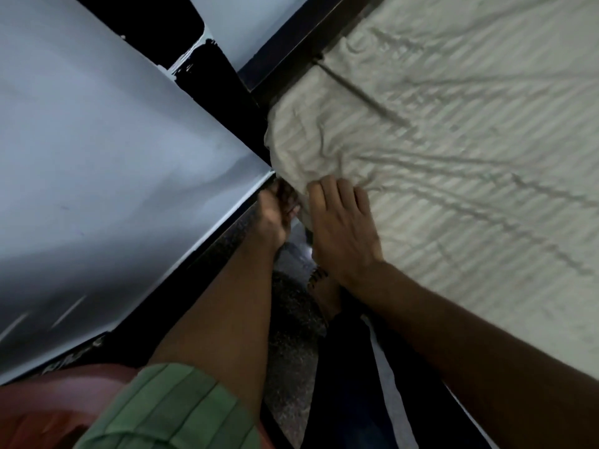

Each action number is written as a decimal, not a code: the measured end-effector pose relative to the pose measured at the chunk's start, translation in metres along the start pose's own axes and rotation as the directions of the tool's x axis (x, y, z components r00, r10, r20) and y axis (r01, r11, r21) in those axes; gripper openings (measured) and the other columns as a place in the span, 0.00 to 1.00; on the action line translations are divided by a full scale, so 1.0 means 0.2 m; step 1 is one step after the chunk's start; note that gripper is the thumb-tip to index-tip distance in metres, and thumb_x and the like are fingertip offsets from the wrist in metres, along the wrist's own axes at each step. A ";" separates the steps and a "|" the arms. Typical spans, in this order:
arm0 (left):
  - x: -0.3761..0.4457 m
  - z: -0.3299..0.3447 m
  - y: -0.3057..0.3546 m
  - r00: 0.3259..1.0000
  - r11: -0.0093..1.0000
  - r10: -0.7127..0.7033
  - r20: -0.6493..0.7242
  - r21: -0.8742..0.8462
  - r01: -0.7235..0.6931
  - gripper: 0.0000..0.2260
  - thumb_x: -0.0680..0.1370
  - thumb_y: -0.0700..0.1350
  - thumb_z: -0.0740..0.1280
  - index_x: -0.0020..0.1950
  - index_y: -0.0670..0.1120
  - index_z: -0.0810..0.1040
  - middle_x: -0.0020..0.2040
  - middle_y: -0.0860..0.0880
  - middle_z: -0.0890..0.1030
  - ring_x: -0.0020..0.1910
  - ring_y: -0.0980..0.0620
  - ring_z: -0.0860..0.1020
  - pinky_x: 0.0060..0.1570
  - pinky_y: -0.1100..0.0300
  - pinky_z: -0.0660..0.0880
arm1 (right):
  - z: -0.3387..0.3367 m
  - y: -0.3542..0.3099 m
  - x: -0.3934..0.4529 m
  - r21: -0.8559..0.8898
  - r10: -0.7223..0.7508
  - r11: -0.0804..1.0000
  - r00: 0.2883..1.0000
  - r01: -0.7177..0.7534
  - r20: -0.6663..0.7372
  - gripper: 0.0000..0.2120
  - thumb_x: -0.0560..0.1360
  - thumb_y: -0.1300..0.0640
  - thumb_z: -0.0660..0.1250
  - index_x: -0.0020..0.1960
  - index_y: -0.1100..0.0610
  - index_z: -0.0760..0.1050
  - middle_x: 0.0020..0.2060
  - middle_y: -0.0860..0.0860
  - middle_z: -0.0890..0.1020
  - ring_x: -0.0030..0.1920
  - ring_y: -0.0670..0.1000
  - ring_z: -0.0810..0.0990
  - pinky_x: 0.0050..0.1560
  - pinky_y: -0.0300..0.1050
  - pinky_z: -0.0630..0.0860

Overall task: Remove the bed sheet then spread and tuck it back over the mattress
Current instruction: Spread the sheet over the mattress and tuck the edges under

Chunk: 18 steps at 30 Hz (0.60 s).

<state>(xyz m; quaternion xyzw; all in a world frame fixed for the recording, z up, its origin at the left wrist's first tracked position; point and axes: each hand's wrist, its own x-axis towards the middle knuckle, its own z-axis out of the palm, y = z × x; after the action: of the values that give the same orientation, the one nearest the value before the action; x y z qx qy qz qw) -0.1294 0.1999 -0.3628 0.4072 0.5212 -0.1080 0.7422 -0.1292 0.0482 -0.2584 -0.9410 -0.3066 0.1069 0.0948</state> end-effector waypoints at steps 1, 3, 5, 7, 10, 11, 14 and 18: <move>0.00 0.03 0.01 1.000 0.999 0.016 0.024 -0.031 -0.015 0.18 0.85 0.51 0.54 0.58 0.46 0.82 0.54 0.47 0.85 0.52 0.48 0.83 0.59 0.49 0.77 | 0.02 -0.01 -0.07 -0.012 -0.024 1.000 1.000 0.024 0.020 0.32 0.71 0.50 0.60 0.72 0.61 0.67 0.67 0.59 0.73 0.66 0.62 0.72 0.67 0.58 0.69; 0.02 0.08 0.02 0.999 0.998 0.035 0.035 -0.060 -0.033 0.21 0.84 0.55 0.54 0.64 0.45 0.80 0.62 0.43 0.83 0.62 0.43 0.80 0.69 0.48 0.73 | 0.09 -0.01 -0.23 -0.029 -0.077 0.997 0.996 0.078 0.042 0.37 0.76 0.50 0.61 0.81 0.63 0.57 0.79 0.62 0.62 0.78 0.64 0.62 0.76 0.62 0.62; 0.08 0.08 -0.01 0.999 0.998 0.027 0.029 -0.061 -0.025 0.25 0.83 0.59 0.53 0.67 0.45 0.79 0.63 0.42 0.83 0.65 0.41 0.78 0.72 0.46 0.70 | 0.17 0.01 -0.35 -0.037 -0.139 0.990 0.990 0.139 0.006 0.37 0.80 0.52 0.64 0.82 0.64 0.53 0.82 0.62 0.54 0.82 0.63 0.53 0.77 0.62 0.59; 0.15 0.06 -0.04 0.999 0.997 0.022 -0.027 -0.076 -0.024 0.26 0.83 0.59 0.53 0.70 0.45 0.78 0.66 0.41 0.81 0.67 0.39 0.78 0.72 0.41 0.70 | 0.25 0.02 -0.40 -0.018 -0.198 0.980 0.980 0.198 -0.001 0.36 0.80 0.53 0.64 0.82 0.65 0.55 0.82 0.61 0.55 0.82 0.62 0.52 0.78 0.62 0.59; 0.14 0.08 -0.03 1.000 0.988 0.015 -0.017 -0.155 -0.018 0.23 0.86 0.57 0.51 0.67 0.46 0.78 0.69 0.42 0.78 0.62 0.42 0.79 0.58 0.48 0.78 | 0.36 0.01 -0.43 0.124 -0.227 0.968 0.972 0.219 0.054 0.35 0.78 0.57 0.65 0.81 0.66 0.58 0.81 0.61 0.58 0.82 0.61 0.56 0.81 0.58 0.53; 0.16 0.09 -0.02 1.000 0.984 0.005 0.025 -0.178 0.000 0.22 0.87 0.57 0.50 0.67 0.47 0.78 0.68 0.44 0.78 0.58 0.43 0.80 0.51 0.51 0.79 | 0.40 0.00 -0.45 0.212 -0.168 0.967 0.981 0.145 0.095 0.36 0.76 0.58 0.66 0.81 0.65 0.59 0.81 0.61 0.60 0.81 0.61 0.57 0.81 0.55 0.52; 0.14 0.09 0.06 0.999 0.987 0.005 0.053 -0.163 0.004 0.23 0.86 0.55 0.50 0.76 0.47 0.72 0.64 0.46 0.81 0.55 0.45 0.80 0.44 0.56 0.78 | 0.51 -0.08 -0.47 0.410 0.096 0.892 0.967 -0.190 0.238 0.38 0.72 0.58 0.66 0.81 0.60 0.60 0.79 0.57 0.66 0.79 0.57 0.63 0.81 0.49 0.56; 0.14 0.11 0.05 0.999 0.987 -0.039 0.033 -0.153 0.044 0.20 0.85 0.52 0.53 0.73 0.50 0.75 0.62 0.44 0.83 0.60 0.39 0.81 0.58 0.58 0.78 | 0.69 -0.12 -0.39 0.754 0.329 0.378 0.840 -0.537 0.433 0.40 0.69 0.50 0.59 0.82 0.48 0.59 0.75 0.49 0.72 0.75 0.51 0.70 0.75 0.56 0.68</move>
<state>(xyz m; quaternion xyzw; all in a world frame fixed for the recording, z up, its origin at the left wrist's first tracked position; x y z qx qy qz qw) -0.0968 0.1970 -0.3791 0.3360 0.5251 -0.0890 0.7768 -0.2391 0.0362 -0.3730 -0.7974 0.0374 0.3632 0.4805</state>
